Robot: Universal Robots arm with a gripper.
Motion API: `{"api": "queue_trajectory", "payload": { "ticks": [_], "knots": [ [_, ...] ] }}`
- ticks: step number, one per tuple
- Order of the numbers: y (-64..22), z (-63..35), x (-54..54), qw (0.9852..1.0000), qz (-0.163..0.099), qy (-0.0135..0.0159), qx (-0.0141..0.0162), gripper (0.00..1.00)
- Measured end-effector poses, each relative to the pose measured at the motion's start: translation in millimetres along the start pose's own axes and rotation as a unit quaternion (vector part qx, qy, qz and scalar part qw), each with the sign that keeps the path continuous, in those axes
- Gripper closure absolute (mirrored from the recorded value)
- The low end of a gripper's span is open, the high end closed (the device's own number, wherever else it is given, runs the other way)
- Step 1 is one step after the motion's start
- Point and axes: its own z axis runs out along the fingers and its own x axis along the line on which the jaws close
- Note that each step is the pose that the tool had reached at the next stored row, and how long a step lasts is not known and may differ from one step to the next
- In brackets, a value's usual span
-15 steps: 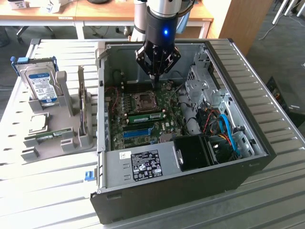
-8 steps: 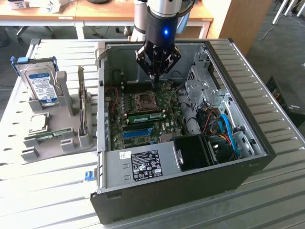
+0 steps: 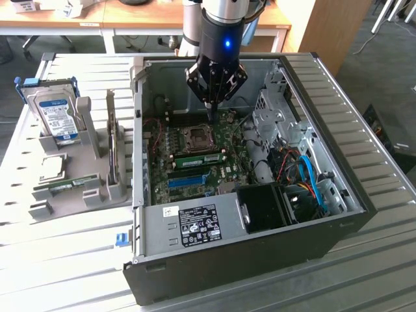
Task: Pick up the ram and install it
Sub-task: 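Press down the ram until it locks into place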
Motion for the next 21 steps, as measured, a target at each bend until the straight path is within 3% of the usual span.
{"api": "queue_trajectory", "payload": {
  "ticks": [12, 21],
  "knots": [
    [0.4, -0.6, -0.1, 1.0000, 0.002, -0.0001, 0.0003, 0.89],
    [0.4, -1.6, -0.6, 1.0000, 0.002, 0.0025, 0.0008, 0.89]
  ]
}}
